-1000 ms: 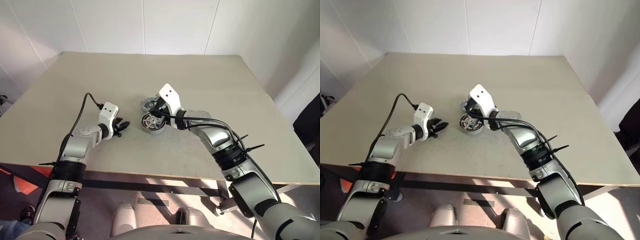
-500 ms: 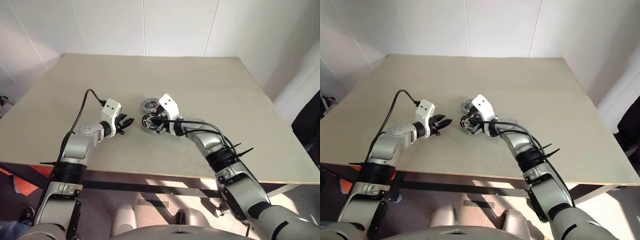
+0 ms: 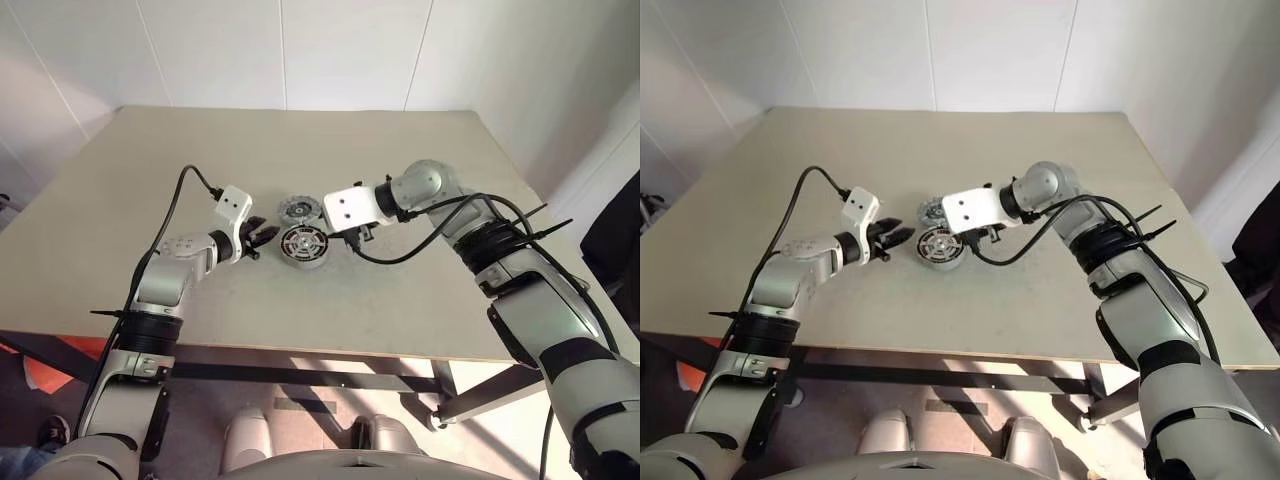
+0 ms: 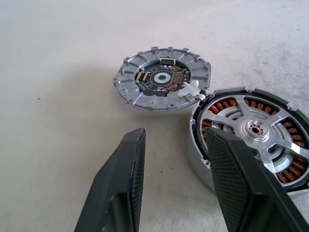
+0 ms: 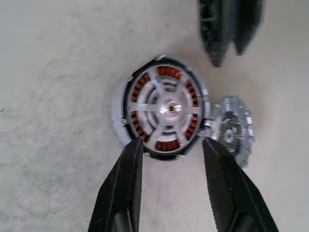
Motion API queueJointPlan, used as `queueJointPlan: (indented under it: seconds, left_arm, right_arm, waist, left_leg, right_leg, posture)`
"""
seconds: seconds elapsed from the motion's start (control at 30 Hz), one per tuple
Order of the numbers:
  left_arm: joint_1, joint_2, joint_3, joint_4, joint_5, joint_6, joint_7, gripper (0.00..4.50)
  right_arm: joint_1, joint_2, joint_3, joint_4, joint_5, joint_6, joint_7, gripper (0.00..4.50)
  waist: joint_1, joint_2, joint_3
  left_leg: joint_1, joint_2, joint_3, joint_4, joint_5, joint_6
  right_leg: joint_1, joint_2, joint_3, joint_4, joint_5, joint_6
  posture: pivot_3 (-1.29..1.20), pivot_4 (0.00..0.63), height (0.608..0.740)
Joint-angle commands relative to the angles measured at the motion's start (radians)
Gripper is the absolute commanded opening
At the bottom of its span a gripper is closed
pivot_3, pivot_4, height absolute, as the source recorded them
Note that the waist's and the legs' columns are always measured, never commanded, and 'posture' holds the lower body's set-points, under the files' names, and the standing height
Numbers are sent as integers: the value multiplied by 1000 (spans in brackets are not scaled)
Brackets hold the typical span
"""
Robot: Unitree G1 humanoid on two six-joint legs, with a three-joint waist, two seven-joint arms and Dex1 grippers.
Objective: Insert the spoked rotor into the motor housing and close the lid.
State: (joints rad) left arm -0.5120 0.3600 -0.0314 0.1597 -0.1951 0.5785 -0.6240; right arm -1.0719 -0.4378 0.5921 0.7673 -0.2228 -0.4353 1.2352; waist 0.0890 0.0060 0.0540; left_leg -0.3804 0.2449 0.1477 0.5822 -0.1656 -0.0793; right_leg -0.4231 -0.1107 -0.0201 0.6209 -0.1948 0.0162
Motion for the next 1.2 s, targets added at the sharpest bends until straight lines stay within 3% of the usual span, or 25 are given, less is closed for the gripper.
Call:
queueJointPlan:
  seconds: [0.03,0.3,0.83,0.93,1.13,1.2]
  left_arm:
    - [-10,-3,8,-26,-7,-6,13,2064]
    - [36,7,24,-71,-13,12,37,2064]
    - [55,0,13,-90,-13,18,56,2064]
    - [51,2,15,-82,-11,17,59,2064]
    - [49,4,19,-75,-12,17,66,2064]
    - [50,4,19,-73,-12,15,68,2064]
  right_arm:
    - [-86,33,32,105,-77,-147,1,2967]
    - [-107,106,48,232,-157,-277,-3,2967]
    - [-112,154,49,395,-272,-282,-111,2967]
    - [-116,169,46,404,-269,-280,-104,2386]
    - [-130,173,38,409,-280,-283,-133,360]
    - [-133,173,34,417,-288,-279,-142,5]
  waist:
    - [0,0,0]
    - [-12,0,0]
    - [-22,1,0]
    - [-24,1,0]
    - [-23,1,0]
    - [-26,1,0]
  left_leg:
    - [-2,0,0,1,0,1]
    - [-5,1,0,7,-3,5]
    - [-3,4,0,14,-4,6]
    - [-3,5,0,14,-4,6]
    - [-3,5,0,14,-4,6]
    - [-3,5,0,14,-4,6]
  right_leg:
    - [-2,0,0,1,0,0]
    - [-2,0,-1,1,0,0]
    - [1,0,-1,5,1,-2]
    - [1,1,-1,5,1,-3]
    - [1,1,-2,4,1,-3]
    - [1,1,-2,4,1,-3]
  posture:
    - [0,0,740]
    - [0,0,740]
    - [0,0,740]
    - [0,0,740]
    - [0,0,740]
    - [0,0,740]
